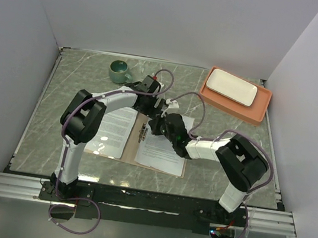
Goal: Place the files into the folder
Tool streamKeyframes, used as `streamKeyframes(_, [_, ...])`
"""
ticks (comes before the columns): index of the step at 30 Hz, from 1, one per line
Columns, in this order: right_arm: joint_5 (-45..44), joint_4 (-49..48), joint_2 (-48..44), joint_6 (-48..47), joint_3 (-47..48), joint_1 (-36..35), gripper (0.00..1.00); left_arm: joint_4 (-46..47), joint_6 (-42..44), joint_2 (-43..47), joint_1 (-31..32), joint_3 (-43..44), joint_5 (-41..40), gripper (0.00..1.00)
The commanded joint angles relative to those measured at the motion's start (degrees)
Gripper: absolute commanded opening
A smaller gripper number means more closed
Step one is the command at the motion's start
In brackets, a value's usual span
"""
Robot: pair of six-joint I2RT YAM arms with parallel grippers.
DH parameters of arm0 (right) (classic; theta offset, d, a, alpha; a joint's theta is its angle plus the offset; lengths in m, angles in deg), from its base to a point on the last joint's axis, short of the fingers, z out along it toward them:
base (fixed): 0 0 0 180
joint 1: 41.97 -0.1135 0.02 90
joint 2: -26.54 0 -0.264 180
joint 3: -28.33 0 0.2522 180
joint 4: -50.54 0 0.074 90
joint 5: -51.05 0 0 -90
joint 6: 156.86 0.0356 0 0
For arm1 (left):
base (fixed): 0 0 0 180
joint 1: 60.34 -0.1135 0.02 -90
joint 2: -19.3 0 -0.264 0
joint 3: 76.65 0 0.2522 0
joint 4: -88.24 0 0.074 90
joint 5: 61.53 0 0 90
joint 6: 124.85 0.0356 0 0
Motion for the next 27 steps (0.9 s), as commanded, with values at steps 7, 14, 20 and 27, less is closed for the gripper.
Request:
streamKeyframes(7, [1.5,-5.05,3.26,0.15,5.71,-1.9,0.0,0.83,0.37,-1.78,0.67,-1.41,0.62,0.92])
streamKeyframes(14, [2.02,-5.05,6.16,0.76,7.21,-2.42,0.0,1.36,0.28,-1.78,0.67,-2.91,0.71,0.91])
streamKeyframes(20, [2.29,-5.49,8.09,1.91,7.12,-3.21,0.0,1.62,0.55,-2.04,0.67,-3.7,0.71,0.9])
streamKeyframes(27, [2.9,-6.11,9.23,3.32,6.77,-3.39,0.0,1.89,0.72,-1.78,0.58,-4.4,0.62,0.89])
